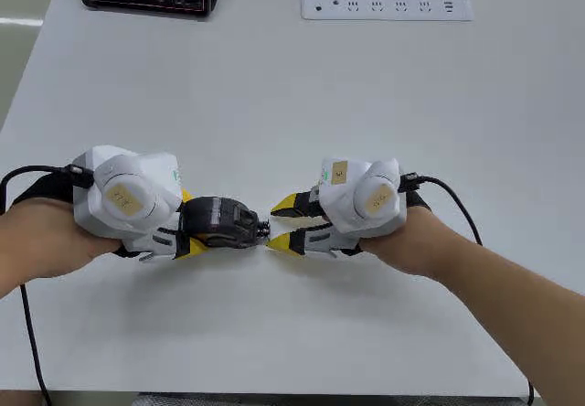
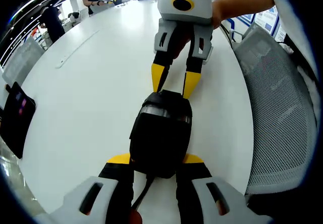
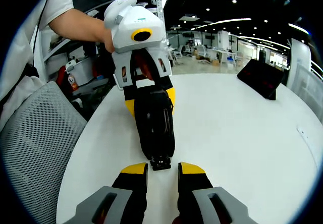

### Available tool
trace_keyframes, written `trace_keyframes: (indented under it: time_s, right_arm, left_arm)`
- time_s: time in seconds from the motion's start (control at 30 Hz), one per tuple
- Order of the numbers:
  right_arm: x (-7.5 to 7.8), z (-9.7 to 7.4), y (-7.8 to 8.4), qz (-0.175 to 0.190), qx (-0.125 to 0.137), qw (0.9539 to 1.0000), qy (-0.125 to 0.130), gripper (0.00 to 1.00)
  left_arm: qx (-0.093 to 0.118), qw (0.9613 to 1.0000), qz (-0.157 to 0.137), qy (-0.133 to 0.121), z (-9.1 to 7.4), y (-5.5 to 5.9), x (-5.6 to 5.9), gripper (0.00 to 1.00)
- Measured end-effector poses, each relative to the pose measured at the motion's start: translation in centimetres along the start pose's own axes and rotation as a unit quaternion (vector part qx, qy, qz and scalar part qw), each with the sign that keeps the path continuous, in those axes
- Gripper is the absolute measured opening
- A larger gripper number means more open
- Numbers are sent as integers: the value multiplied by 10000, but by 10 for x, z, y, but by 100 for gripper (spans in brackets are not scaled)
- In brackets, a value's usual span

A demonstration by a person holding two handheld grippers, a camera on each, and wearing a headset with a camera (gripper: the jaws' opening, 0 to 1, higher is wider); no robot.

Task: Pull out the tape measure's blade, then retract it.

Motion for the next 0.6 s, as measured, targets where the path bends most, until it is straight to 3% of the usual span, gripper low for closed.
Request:
trace_keyframes:
  time_s: [0.6]
  right_arm:
    - [-3,10,1,-15,5,10000,-80,13]
  left_arm:
    - [-18,10000,3,-13,1,0,0,27]
Point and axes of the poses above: the centre of the closed fingertips' face, and the gripper's own axes: z roughly forward along the fingers, x roughly to its right, y roughly out of its underside, the point moved 4 cm from there along -z, roughly backward along the fingers, and after that the axes turned 9 degrees about y, right-handed, at the moved point
